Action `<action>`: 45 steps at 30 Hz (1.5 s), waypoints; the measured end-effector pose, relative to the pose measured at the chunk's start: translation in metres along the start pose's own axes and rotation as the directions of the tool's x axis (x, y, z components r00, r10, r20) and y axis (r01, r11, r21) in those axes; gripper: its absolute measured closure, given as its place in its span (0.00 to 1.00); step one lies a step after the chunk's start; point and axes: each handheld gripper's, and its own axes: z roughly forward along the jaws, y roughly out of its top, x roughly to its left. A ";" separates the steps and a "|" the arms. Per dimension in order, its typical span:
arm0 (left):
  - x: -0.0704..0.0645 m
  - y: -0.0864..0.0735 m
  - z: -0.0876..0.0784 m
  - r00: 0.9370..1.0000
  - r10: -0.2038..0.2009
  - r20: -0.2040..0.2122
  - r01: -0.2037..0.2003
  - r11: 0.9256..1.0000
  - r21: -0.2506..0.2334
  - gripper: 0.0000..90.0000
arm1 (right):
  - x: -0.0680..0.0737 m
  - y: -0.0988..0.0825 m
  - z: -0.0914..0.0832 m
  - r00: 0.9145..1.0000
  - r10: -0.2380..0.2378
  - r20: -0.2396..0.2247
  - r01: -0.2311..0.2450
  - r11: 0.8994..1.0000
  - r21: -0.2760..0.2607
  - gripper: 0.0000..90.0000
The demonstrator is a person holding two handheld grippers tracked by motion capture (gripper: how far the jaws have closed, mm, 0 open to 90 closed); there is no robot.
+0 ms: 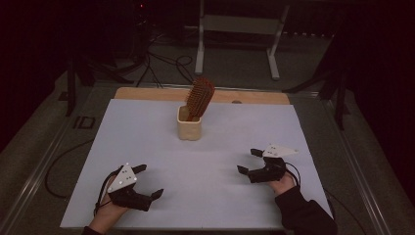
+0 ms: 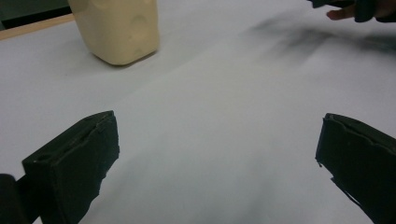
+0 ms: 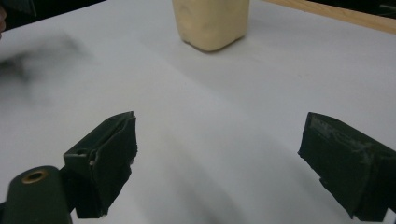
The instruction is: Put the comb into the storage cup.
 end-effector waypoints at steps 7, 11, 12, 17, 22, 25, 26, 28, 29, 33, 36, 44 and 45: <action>-0.001 0.000 0.000 1.000 0.002 0.002 -0.002 1.000 0.005 0.00 | 0.010 -0.009 -0.015 0.998 -0.055 0.034 0.054 0.998 0.026 0.12; 0.000 -0.001 0.001 1.000 -0.001 0.002 0.001 1.000 0.004 0.00 | 0.014 -0.013 -0.024 0.996 -0.069 0.054 0.068 0.997 0.030 0.12; 0.000 -0.001 0.001 1.000 0.002 0.002 -0.002 1.000 0.005 0.00 | 0.014 -0.015 -0.027 0.996 -0.066 0.059 0.064 0.998 0.026 0.12; -0.001 -0.001 0.001 1.000 0.000 0.004 0.000 1.000 0.004 0.00 | 0.014 -0.025 -0.042 0.995 -0.034 0.094 0.033 0.999 0.009 0.12; -0.001 -0.001 0.001 1.000 0.004 0.004 -0.004 1.000 0.005 0.00 | 0.017 -0.036 -0.048 0.992 -0.038 0.120 0.034 0.999 0.033 0.12; 0.000 -0.001 0.002 1.000 0.007 0.007 -0.007 1.000 0.008 0.00 | 0.017 -0.039 -0.052 0.991 -0.030 0.131 0.025 0.999 0.034 0.12; 0.000 -0.001 0.001 1.000 0.007 0.005 -0.007 1.000 0.007 0.00 | 0.017 -0.040 -0.053 0.990 -0.027 0.140 0.023 0.999 0.035 0.12; -0.001 -0.002 0.001 1.000 0.005 0.007 -0.005 1.000 0.007 0.00 | 0.017 -0.043 -0.054 0.988 -0.027 0.149 0.021 0.999 0.037 0.12; -0.001 -0.002 0.001 1.000 0.008 0.007 -0.009 1.000 0.010 0.00 | 0.016 -0.045 -0.055 0.988 -0.022 0.150 0.016 0.999 0.040 0.12; -0.001 -0.002 0.002 1.000 0.010 0.006 -0.010 1.000 0.008 0.00 | 0.013 -0.048 -0.054 0.986 -0.005 0.165 -0.003 0.999 0.047 0.12; -0.001 -0.002 0.003 1.000 0.016 0.007 -0.016 1.000 0.013 0.00 | 0.011 -0.047 -0.053 0.984 0.003 0.181 -0.009 1.000 0.028 0.12; -0.002 -0.003 0.005 1.000 0.022 0.010 -0.022 1.000 0.021 0.00 | 0.010 -0.047 -0.046 0.986 0.002 0.164 -0.009 0.999 0.043 0.12; -0.002 -0.003 0.004 1.000 0.027 0.009 -0.027 0.999 0.025 0.00 | 0.011 -0.047 -0.046 0.987 0.003 0.164 -0.010 0.999 0.047 0.12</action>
